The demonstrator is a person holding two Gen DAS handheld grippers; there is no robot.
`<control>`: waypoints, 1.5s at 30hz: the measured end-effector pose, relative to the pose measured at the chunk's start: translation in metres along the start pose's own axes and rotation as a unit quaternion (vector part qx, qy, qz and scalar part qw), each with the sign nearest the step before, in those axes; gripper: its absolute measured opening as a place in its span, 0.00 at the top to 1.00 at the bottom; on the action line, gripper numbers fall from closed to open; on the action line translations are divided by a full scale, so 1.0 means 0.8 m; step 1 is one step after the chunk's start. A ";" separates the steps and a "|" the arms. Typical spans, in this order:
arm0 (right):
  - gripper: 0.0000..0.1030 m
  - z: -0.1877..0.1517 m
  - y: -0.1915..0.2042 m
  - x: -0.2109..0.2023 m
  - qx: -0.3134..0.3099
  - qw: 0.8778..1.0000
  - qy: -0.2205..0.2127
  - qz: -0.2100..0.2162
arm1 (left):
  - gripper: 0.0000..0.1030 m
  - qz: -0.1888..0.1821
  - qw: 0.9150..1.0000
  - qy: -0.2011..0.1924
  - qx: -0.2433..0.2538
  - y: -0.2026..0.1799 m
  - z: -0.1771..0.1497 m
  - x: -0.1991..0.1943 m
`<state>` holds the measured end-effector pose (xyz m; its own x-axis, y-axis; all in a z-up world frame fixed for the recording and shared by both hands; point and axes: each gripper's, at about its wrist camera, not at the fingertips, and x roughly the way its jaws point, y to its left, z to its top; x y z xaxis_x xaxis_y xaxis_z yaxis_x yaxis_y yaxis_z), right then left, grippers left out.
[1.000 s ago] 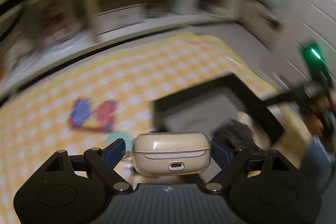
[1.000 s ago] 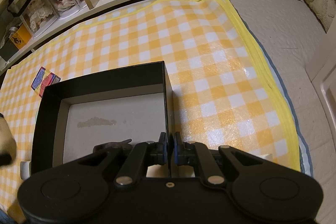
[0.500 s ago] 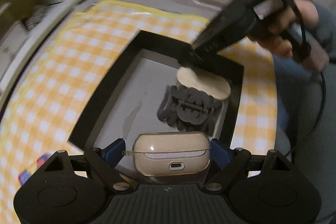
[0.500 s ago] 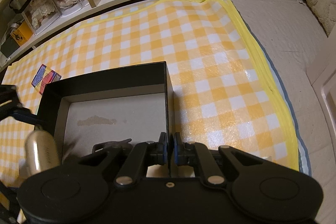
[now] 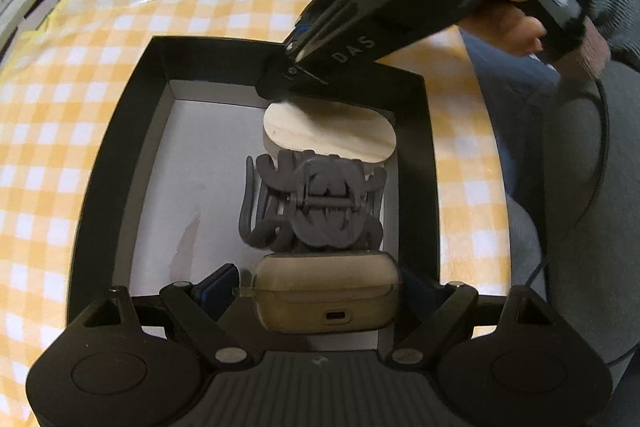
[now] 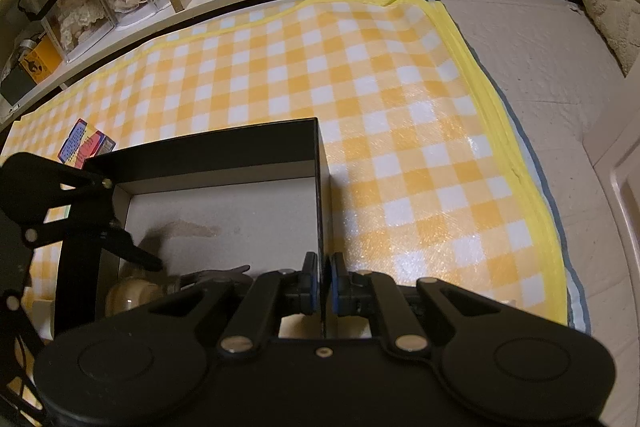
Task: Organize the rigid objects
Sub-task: 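Carry the earbud case into the black box and release it, then move the left tool out of the box toward the colourful card box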
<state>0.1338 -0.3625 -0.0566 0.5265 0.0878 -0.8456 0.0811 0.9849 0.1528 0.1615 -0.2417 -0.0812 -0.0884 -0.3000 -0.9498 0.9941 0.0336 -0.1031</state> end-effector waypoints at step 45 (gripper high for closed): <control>0.94 -0.002 -0.001 -0.001 0.030 1.000 0.000 -0.006 | 0.00 0.138 0.916 -0.179 -0.332 -0.079 -0.076 -0.117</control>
<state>0.1315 -0.3634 -0.0568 0.5248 0.0755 -0.8479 0.1389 0.9751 0.1728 0.1033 -0.1580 -0.0038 0.3052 -0.4813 -0.8217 0.7078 0.6919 -0.1424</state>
